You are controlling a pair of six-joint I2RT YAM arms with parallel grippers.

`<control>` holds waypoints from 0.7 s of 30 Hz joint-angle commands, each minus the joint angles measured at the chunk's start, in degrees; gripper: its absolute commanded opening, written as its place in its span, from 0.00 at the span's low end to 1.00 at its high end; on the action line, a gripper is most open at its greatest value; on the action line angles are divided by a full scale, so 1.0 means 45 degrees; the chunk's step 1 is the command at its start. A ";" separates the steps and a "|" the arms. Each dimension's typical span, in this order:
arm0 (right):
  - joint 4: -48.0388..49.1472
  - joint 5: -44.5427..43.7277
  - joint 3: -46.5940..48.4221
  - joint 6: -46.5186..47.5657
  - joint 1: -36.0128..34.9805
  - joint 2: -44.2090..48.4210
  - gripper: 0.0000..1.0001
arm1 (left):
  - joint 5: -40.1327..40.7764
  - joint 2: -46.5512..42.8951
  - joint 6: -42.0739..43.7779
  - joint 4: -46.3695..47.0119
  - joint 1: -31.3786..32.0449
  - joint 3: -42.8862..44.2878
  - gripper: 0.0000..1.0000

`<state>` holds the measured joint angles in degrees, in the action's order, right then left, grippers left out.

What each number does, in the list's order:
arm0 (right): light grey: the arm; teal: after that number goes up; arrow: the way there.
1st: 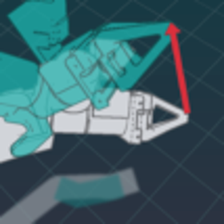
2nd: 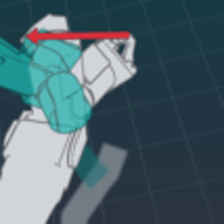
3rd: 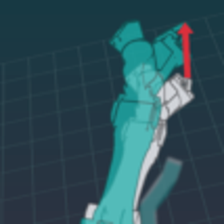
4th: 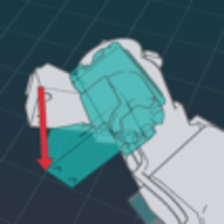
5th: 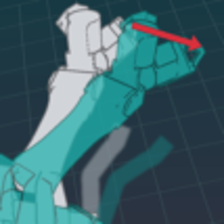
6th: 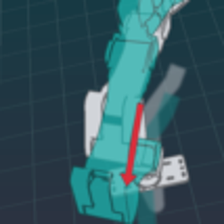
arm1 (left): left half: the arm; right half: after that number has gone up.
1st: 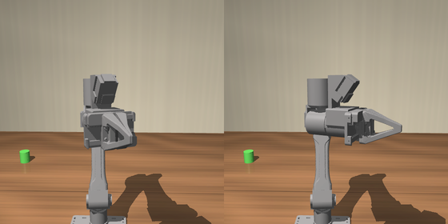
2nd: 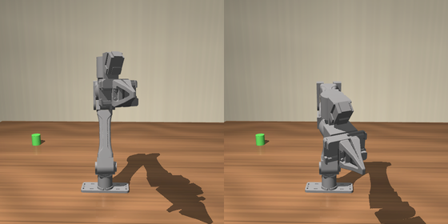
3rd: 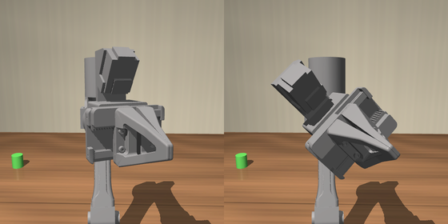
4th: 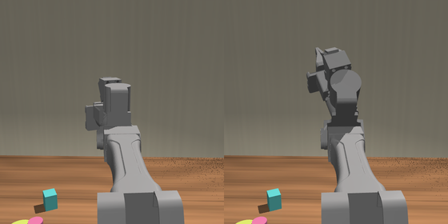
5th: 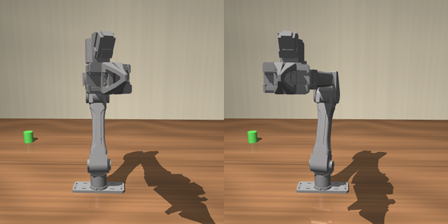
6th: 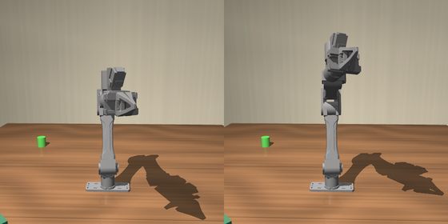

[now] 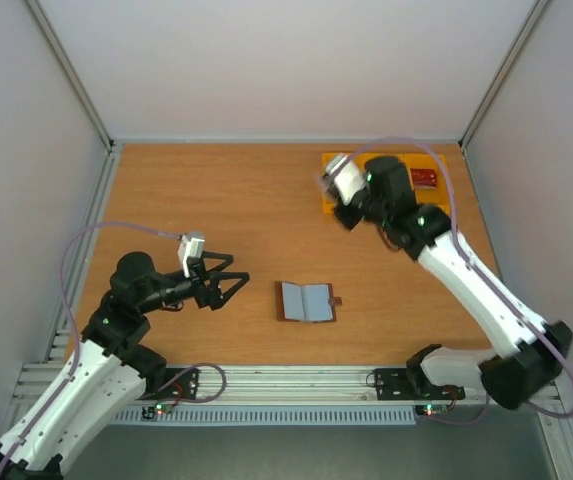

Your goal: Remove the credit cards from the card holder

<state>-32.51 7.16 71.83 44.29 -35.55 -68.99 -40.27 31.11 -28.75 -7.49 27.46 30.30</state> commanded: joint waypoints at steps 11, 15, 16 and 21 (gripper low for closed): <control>0.3420 -0.3593 0.3667 0.9572 0.6629 -0.7282 0.01 | 0.7085 -0.3142 -0.0185 -0.3160 -0.2835 -0.1866 0.99; 0.3096 -0.3164 0.3901 1.1431 0.7060 -0.8457 0.01 | 0.7216 -0.3387 -0.0326 -0.3182 -0.3708 -0.2015 0.99; 0.2915 -0.3018 0.3900 1.1906 0.7104 -0.8743 0.01 | 0.7304 -0.3382 -0.0329 -0.3241 -0.3846 -0.2026 0.99; 0.1262 -0.1120 0.4248 1.3532 0.7274 -0.9704 0.01 | 0.7224 -0.3292 -0.0383 -0.3224 -0.4339 -0.2102 1.00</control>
<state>-20.86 -5.13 89.03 95.04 -2.79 -109.10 -8.95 16.69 -29.85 -23.16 9.37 21.63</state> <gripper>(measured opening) 0.022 0.994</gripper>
